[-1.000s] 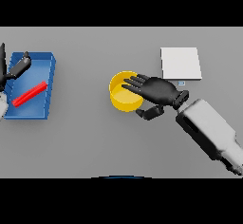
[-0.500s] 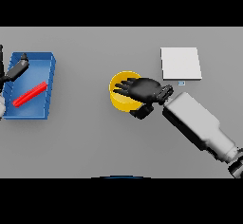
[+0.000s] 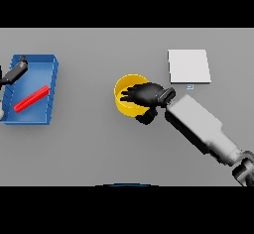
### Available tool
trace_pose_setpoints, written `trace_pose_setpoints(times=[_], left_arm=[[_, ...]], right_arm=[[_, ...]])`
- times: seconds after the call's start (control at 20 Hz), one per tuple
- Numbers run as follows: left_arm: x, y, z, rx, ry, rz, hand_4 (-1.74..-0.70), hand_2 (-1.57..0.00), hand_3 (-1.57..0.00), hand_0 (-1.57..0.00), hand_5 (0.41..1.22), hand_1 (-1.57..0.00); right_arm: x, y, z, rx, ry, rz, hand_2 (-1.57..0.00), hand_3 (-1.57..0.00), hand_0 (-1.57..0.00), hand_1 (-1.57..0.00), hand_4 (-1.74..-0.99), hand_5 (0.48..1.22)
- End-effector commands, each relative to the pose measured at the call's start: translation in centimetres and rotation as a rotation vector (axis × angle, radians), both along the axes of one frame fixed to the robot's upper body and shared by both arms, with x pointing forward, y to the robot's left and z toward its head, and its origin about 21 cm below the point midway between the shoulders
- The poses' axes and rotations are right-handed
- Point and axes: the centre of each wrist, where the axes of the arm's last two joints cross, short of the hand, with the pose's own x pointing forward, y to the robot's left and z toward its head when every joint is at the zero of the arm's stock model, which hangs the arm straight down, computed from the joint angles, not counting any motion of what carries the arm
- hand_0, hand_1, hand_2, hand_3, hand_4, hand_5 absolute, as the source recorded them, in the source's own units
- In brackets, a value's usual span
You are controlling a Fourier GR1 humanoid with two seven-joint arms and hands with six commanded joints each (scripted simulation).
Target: Pick up the red beaker and tilt it to pour out 1 green nut into yellow bowl. Pick up the yellow bowl and place it on the metallic measuring scale.
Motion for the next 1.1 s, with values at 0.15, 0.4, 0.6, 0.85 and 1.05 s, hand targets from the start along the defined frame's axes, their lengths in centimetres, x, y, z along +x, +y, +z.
trace_pose_setpoints(times=[0.15, 0.4, 0.6, 0.85, 1.05], left_arm=[[-0.1, 0.1, -0.3, -0.004, 0.007, 0.002, -0.75, 0.00, 0.00, 0.00, 0.700, 0.00], [-0.2, 0.2, -0.2, 0.005, 0.005, -0.002, -0.75, 0.00, 0.00, 0.00, 0.700, 0.00], [0.0, 0.0, -0.2, 0.016, -0.001, -0.006, -0.74, 0.00, 0.00, 0.00, 0.690, 0.00], [0.3, -0.2, -0.3, 0.010, 0.006, -0.011, -0.73, 0.00, 0.00, 0.00, 0.685, 0.00], [0.5, 0.1, 0.4, 0.019, 0.000, -0.010, -0.73, 0.00, 0.00, 0.00, 0.691, 0.00]], right_arm=[[-0.2, 0.3, -0.2, -0.014, 0.029, -0.025, -0.38, -0.24, -0.44, -0.42, -1.351, 0.915], [-0.2, -0.2, 0.2, -0.024, 0.071, -0.022, -1.13, -0.87, -1.20, -1.19, -1.594, 1.121], [-0.3, -0.4, 0.5, -0.024, 0.073, -0.021, -1.25, -1.27, -1.42, -1.42, -1.681, 1.180], [-0.1, -0.8, 0.7, 0.013, 0.058, -0.012, -1.30, -1.40, -1.52, -1.52, -1.721, 1.208], [0.0, -1.1, 2.6, 0.029, 0.037, -0.019, -1.37, -1.31, -1.55, -1.55, -1.733, 1.215]])
